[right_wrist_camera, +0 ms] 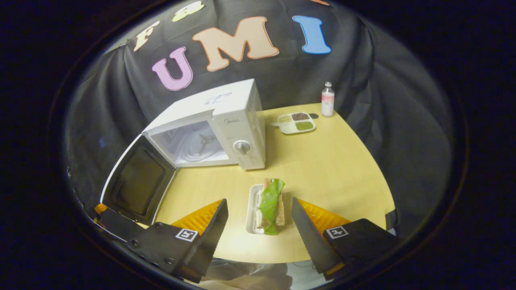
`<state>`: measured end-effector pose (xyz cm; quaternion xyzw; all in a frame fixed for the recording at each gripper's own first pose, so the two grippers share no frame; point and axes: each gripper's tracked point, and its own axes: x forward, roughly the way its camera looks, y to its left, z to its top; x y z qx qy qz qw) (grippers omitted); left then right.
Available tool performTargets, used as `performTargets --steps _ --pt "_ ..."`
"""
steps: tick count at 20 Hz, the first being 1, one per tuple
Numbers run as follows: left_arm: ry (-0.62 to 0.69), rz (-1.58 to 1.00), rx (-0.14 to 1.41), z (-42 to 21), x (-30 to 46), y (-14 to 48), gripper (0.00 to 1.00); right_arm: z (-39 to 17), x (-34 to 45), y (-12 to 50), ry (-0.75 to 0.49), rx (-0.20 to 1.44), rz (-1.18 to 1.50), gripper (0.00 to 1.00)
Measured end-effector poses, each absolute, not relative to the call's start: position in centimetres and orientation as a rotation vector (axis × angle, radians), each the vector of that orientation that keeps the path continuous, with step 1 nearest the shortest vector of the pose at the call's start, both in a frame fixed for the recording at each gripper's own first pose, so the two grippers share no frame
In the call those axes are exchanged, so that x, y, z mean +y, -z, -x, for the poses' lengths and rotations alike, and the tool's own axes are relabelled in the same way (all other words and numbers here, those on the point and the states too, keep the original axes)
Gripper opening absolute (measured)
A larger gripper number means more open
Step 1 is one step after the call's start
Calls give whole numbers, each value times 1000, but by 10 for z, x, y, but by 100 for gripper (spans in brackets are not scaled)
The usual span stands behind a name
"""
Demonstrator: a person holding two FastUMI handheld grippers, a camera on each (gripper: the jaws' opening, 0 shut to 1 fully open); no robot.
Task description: Open the microwave oven with the left hand, put the food in, and close the microwave oven.
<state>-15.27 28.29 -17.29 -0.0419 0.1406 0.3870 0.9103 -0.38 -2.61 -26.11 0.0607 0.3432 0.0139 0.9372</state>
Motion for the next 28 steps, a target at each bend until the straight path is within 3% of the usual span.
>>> performTargets --steps 3,4,11,17,18,19,22,23,24,26,27,28 --pt "-786 50 222 152 260 141 92 -3 -29 279 -31 788 -137 91" --pt "-778 40 212 150 252 135 92 -5 -30 285 -32 815 -147 98" --pt "-746 -42 163 151 184 105 92 -16 -42 318 -37 982 -127 98" --pt "-793 139 169 151 134 129 92 -29 -44 341 -71 1078 -92 98" --pt "-793 169 178 150 128 138 92 -31 -43 345 -78 1092 -88 90" --pt "-795 186 197 151 123 148 92 -33 -42 347 -84 1102 -81 98" --pt "-783 187 243 149 109 163 94 -33 -40 359 -96 1142 -68 97" --pt "-777 183 247 147 105 163 95 -34 -38 361 -102 1153 -68 87" --pt "-771 178 251 145 101 163 94 -34 -37 364 -106 1158 -74 96" --pt "-758 163 248 141 96 161 96 -33 -29 365 -119 1180 -116 77" --pt "-749 155 248 139 92 161 96 -33 -29 366 -117 1182 -125 60" --pt "-741 146 249 137 89 160 96 -34 -30 367 -109 1177 -123 66"
